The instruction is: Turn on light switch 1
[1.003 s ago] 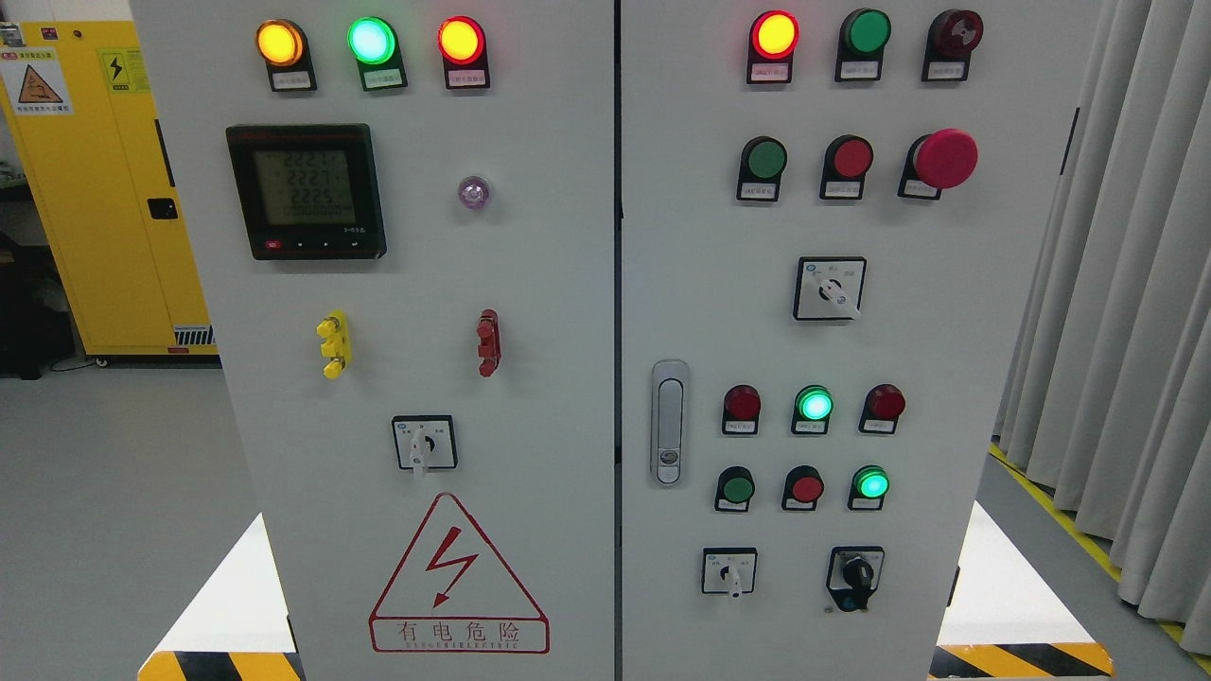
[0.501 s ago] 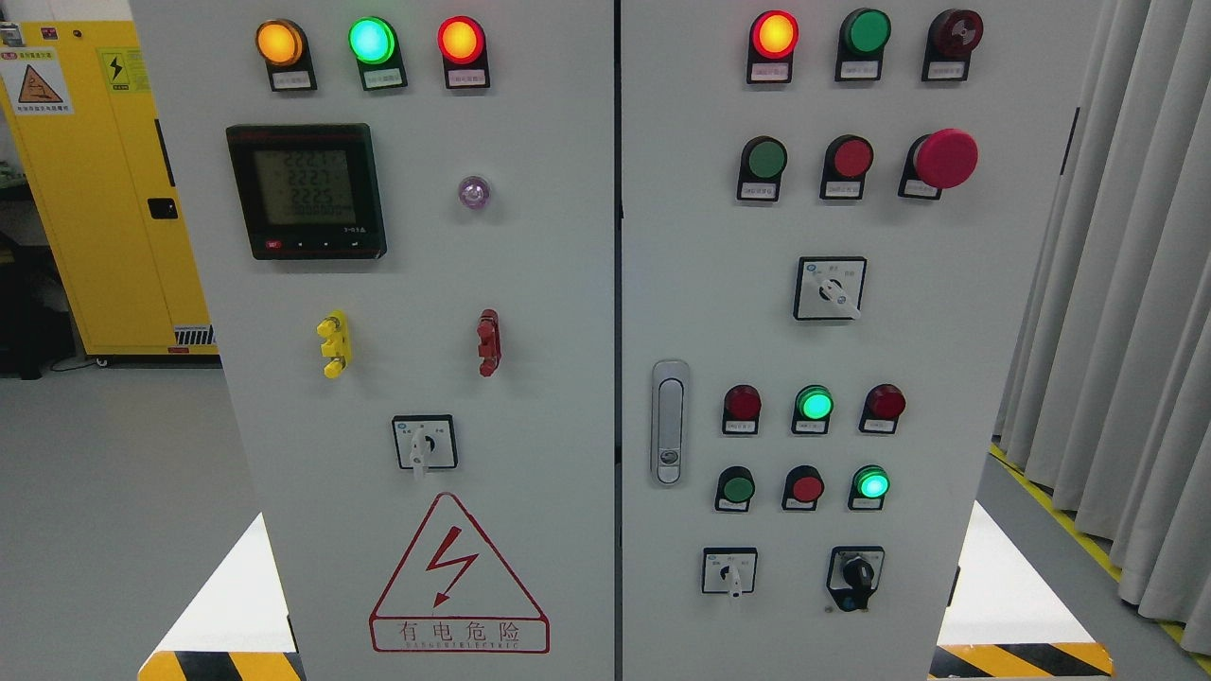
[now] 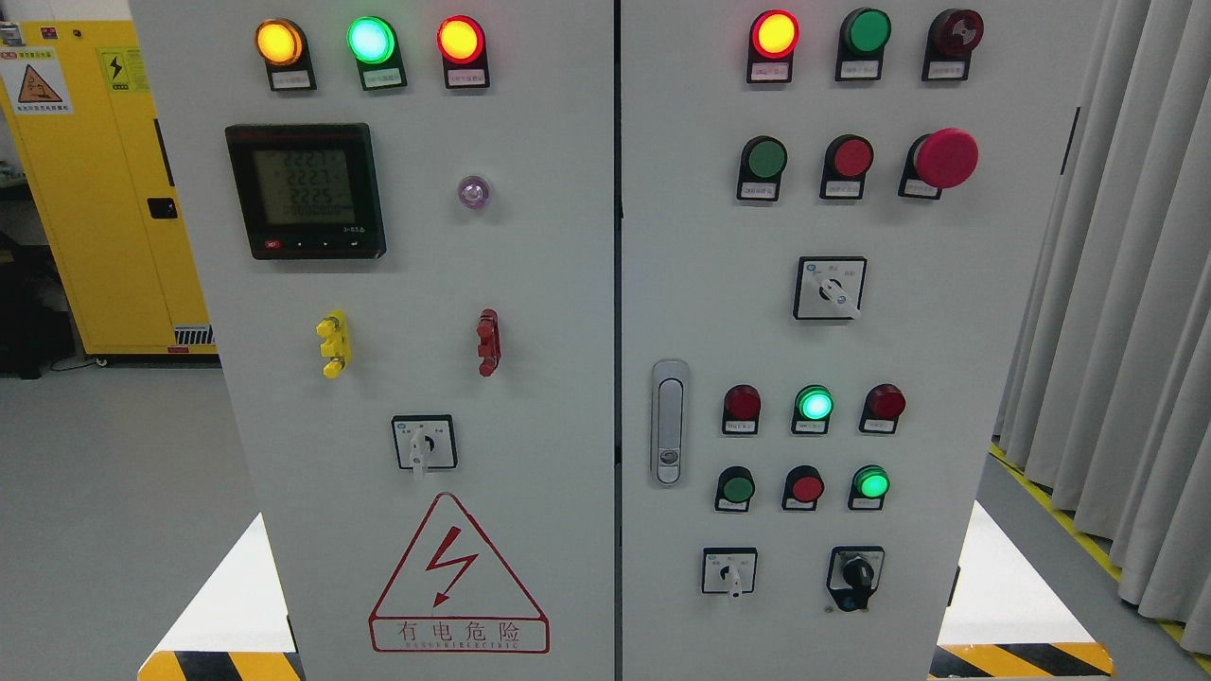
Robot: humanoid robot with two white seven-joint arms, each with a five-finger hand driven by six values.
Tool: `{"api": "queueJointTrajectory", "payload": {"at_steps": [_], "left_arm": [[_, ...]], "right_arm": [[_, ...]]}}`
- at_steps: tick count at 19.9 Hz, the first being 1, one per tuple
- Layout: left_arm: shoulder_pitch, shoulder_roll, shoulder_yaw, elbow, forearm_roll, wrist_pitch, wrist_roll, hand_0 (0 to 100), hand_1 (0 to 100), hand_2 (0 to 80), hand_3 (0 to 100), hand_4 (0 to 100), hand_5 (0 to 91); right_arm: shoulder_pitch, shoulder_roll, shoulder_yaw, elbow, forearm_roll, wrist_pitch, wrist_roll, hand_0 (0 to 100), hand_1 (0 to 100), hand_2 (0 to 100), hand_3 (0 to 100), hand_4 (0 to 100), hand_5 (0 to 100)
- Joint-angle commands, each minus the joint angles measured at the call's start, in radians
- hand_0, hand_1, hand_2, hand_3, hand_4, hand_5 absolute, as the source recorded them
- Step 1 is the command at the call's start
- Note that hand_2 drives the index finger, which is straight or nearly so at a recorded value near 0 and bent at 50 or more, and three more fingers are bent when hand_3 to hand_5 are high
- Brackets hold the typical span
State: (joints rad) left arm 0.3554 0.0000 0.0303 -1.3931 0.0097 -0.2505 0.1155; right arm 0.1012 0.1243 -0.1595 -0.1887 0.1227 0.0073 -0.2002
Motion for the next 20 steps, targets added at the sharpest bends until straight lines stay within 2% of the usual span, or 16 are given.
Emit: {"api": "queueJointTrajectory", "payload": {"at_steps": [1, 9, 13, 18, 20], "left_arm": [[-0.018, 0.014, 0.013, -0.45, 0.024, 0.039, 0.0, 23, 52, 47.9, 73, 82, 70.6], [-0.093, 0.009, 0.01, -0.587, 0.024, 0.108, 0.001, 22, 53, 48.7, 73, 82, 71.9], [-0.17, 0.002, 0.01, -0.604, 0.024, 0.195, 0.003, 22, 53, 48.9, 74, 83, 72.8], [-0.263, -0.029, 0.003, -0.61, 0.018, 0.267, 0.006, 20, 55, 50.5, 79, 85, 74.7], [-0.298, -0.035, 0.003, -0.612, 0.0, 0.307, 0.012, 18, 56, 50.7, 81, 86, 74.9]], "right_arm": [[0.0, 0.0, 0.0, 0.0, 0.0, 0.0, -0.001, 0, 50, 4, 0, 0, 0], [0.0, 0.0, 0.0, 0.0, 0.0, 0.0, 0.001, 0, 50, 4, 0, 0, 0], [0.0, 0.0, 0.0, 0.0, 0.0, 0.0, 0.001, 0, 50, 4, 0, 0, 0], [0.0, 0.0, 0.0, 0.0, 0.0, 0.0, 0.001, 0, 50, 4, 0, 0, 0], [0.0, 0.0, 0.0, 0.0, 0.0, 0.0, -0.001, 0, 50, 4, 0, 0, 0]]}}
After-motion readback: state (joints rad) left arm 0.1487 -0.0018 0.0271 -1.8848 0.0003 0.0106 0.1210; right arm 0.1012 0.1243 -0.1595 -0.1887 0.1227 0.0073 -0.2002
